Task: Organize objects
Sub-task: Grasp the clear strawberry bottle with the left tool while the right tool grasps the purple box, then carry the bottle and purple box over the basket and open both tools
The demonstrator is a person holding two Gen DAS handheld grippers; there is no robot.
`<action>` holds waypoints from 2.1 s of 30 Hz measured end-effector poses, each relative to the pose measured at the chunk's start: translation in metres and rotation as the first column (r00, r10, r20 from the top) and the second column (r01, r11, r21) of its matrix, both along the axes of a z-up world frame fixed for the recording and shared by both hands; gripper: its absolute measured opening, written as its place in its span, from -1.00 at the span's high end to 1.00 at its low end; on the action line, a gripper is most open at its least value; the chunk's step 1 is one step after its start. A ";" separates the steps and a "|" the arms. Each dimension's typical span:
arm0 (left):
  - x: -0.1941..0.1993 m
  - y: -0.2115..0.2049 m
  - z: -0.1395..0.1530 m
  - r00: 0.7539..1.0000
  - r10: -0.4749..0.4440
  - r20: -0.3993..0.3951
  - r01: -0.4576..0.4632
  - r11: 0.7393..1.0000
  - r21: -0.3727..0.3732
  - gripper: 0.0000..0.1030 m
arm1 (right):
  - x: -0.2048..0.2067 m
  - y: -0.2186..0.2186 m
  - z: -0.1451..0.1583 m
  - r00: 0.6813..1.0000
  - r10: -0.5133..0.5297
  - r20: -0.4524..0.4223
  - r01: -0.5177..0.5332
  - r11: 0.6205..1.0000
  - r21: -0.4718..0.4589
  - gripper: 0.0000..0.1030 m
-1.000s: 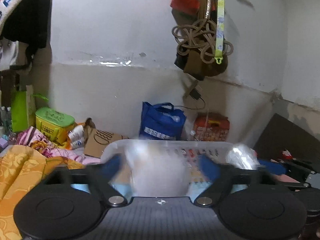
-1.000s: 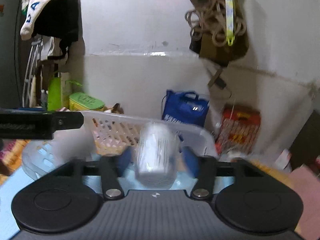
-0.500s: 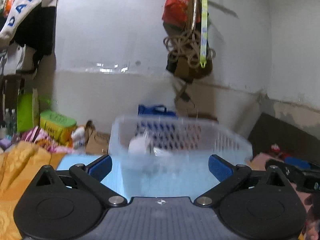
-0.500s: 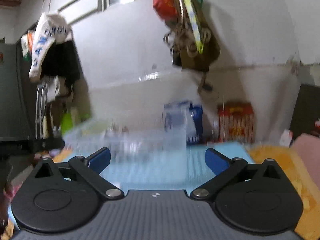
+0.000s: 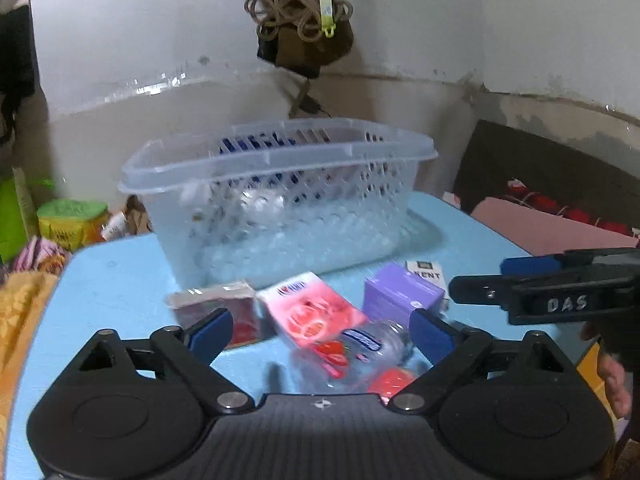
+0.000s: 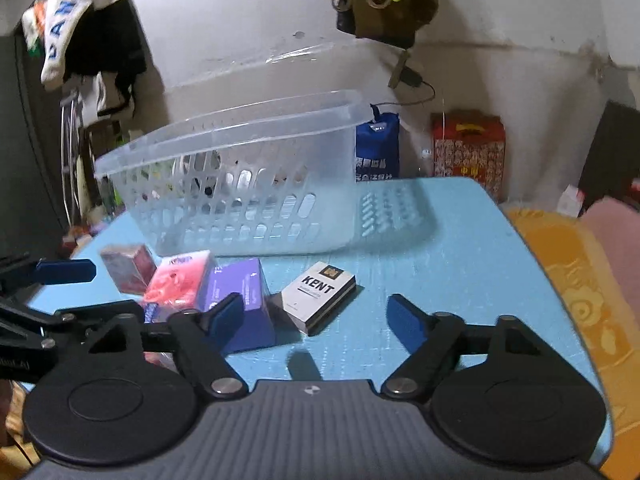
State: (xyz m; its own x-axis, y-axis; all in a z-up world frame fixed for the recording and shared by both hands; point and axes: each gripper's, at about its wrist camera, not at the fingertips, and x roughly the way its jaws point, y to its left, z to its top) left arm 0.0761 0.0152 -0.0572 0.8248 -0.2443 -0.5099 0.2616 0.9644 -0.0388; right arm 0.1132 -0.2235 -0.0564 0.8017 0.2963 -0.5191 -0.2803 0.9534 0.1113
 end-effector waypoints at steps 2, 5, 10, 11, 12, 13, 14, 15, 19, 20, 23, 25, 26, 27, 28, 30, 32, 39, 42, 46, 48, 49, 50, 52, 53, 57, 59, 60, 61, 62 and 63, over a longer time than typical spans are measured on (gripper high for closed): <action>0.003 0.000 -0.002 0.999 -0.013 -0.030 0.012 0.999 -0.034 -0.89 | -0.002 -0.001 0.002 1.000 0.007 -0.002 -0.007 1.000 -0.005 -0.51; 0.008 -0.003 -0.005 0.998 -0.016 -0.055 0.013 0.999 -0.049 -0.89 | -0.005 -0.004 0.003 1.000 -0.005 -0.013 0.005 1.000 0.022 -0.51; 0.009 -0.014 -0.012 0.995 -0.031 -0.093 0.025 0.998 -0.063 -0.89 | -0.004 -0.002 0.005 1.000 -0.015 -0.022 0.016 0.999 0.037 -0.51; 0.010 -0.017 -0.013 0.995 -0.032 -0.099 0.026 0.998 -0.061 -0.89 | -0.003 0.001 0.005 1.000 -0.014 -0.023 0.015 1.000 0.026 -0.51; 0.011 -0.019 -0.016 0.993 -0.034 -0.110 0.028 0.998 -0.060 -0.89 | -0.004 0.003 0.005 1.000 -0.013 -0.022 0.013 1.000 0.012 -0.51; 0.014 -0.022 -0.019 0.992 -0.033 -0.120 0.026 0.998 -0.054 -0.89 | -0.004 0.006 0.005 1.000 -0.014 -0.020 0.014 1.000 -0.004 -0.51; 0.015 -0.024 -0.021 0.991 -0.031 -0.127 0.026 0.999 -0.045 -0.88 | -0.005 0.009 0.005 1.000 -0.014 -0.019 0.014 1.000 -0.014 -0.51; 0.016 -0.026 -0.025 0.991 -0.027 -0.135 0.024 0.999 -0.028 -0.88 | -0.005 0.011 0.004 1.000 -0.011 -0.019 0.010 1.000 -0.018 -0.51; 0.020 -0.022 -0.034 0.988 -0.010 -0.153 0.009 1.000 -0.009 -0.67 | -0.006 0.017 0.004 1.000 -0.002 -0.021 0.002 1.000 -0.007 -0.51; 0.020 -0.019 -0.035 0.988 -0.023 -0.154 0.019 1.000 -0.024 -0.59 | -0.006 0.018 0.004 1.000 0.003 -0.027 -0.003 1.000 0.005 -0.50; 0.016 -0.014 -0.032 0.992 -0.033 -0.125 0.031 0.999 -0.023 -0.27 | -0.004 0.023 0.003 0.999 0.011 -0.040 -0.011 1.000 0.017 -0.43; 0.014 -0.011 -0.031 0.993 -0.033 -0.117 0.032 0.999 -0.013 -0.27 | -0.004 0.030 0.002 0.999 0.014 -0.040 -0.013 1.000 0.012 -0.38; 0.013 -0.010 -0.031 0.993 -0.036 -0.113 0.036 0.999 -0.011 -0.27 | -0.003 0.033 0.002 0.999 0.018 -0.045 -0.017 1.000 0.007 -0.34; 0.012 -0.008 -0.031 0.994 -0.039 -0.105 0.039 0.999 -0.003 -0.27 | -0.002 0.036 0.002 0.999 0.021 -0.048 -0.021 1.000 0.001 -0.29; 0.011 -0.007 -0.030 0.994 -0.041 -0.101 0.041 0.999 0.001 -0.27 | -0.001 0.039 0.001 0.998 0.023 -0.050 -0.024 1.000 -0.005 -0.27; 0.010 -0.002 -0.031 0.994 -0.043 -0.098 0.043 0.999 -0.002 -0.27 | 0.001 0.045 -0.001 0.998 0.026 -0.057 -0.027 0.999 -0.017 -0.18; 0.008 0.002 -0.030 0.995 -0.043 -0.094 0.043 0.999 -0.004 -0.27 | 0.005 0.049 -0.003 0.997 0.028 -0.066 -0.029 0.999 -0.018 -0.08; 0.009 0.011 -0.029 0.995 -0.038 -0.093 0.037 0.999 -0.012 -0.47 | 0.006 0.064 -0.008 0.997 0.046 -0.067 -0.051 0.995 -0.083 0.13; 0.011 0.011 -0.026 0.997 -0.031 -0.077 0.029 0.999 -0.024 -0.54 | -0.003 0.058 0.004 0.999 0.041 -0.017 -0.042 0.996 -0.076 0.13; 0.012 0.001 -0.027 0.997 -0.048 -0.064 0.049 0.999 0.012 -0.29 | -0.009 0.040 0.018 1.000 0.018 0.007 -0.018 0.999 -0.031 0.13; 0.011 -0.002 -0.028 0.997 -0.046 -0.055 0.048 0.999 0.025 -0.29 | -0.008 0.035 0.018 1.000 0.012 0.000 -0.012 1.000 -0.024 0.13; 0.011 -0.003 -0.028 0.998 -0.044 -0.051 0.045 0.998 0.034 -0.29 | -0.007 0.033 0.016 1.000 0.011 -0.006 -0.011 1.000 -0.021 0.13; 0.010 -0.004 -0.027 0.998 -0.043 -0.046 0.045 0.998 0.042 -0.28 | -0.007 0.032 0.014 1.000 0.011 -0.012 -0.011 1.000 -0.018 0.13; 0.008 -0.005 -0.026 0.999 -0.036 -0.025 0.037 0.998 0.056 -0.28 | -0.007 0.030 0.013 1.000 0.013 -0.013 -0.013 1.000 -0.016 0.13; 0.007 -0.006 -0.024 0.999 -0.036 -0.018 0.037 0.998 0.060 -0.28 | -0.008 0.030 0.014 1.000 0.015 -0.007 -0.015 1.000 -0.016 0.13; -0.002 -0.009 -0.013 0.998 -0.052 0.035 0.050 0.996 0.068 -0.28 | -0.014 0.026 0.017 1.000 0.024 0.014 -0.023 1.000 -0.010 0.13; -0.006 -0.010 -0.007 0.996 -0.059 0.063 0.054 0.996 0.071 -0.28 | -0.015 0.024 0.018 1.000 0.023 0.018 -0.023 1.000 -0.005 0.13; -0.007 -0.010 -0.005 0.995 -0.059 0.076 0.054 0.996 0.070 -0.28 | -0.015 0.022 0.017 1.000 0.021 0.018 -0.021 1.000 -0.002 0.13; -0.008 -0.009 -0.002 0.995 -0.058 0.084 0.052 0.996 0.067 -0.28 | -0.014 0.021 0.017 1.000 0.017 0.017 -0.017 1.000 0.000 0.13; -0.008 -0.008 0.000 0.995 -0.056 0.088 0.051 0.997 0.061 -0.28 | -0.014 0.019 0.018 1.000 0.014 0.016 -0.014 1.000 0.004 0.13; -0.008 -0.006 0.002 0.994 -0.054 0.090 0.049 0.997 0.054 -0.28 | -0.013 0.018 0.018 1.000 0.012 0.016 -0.012 1.000 0.009 0.13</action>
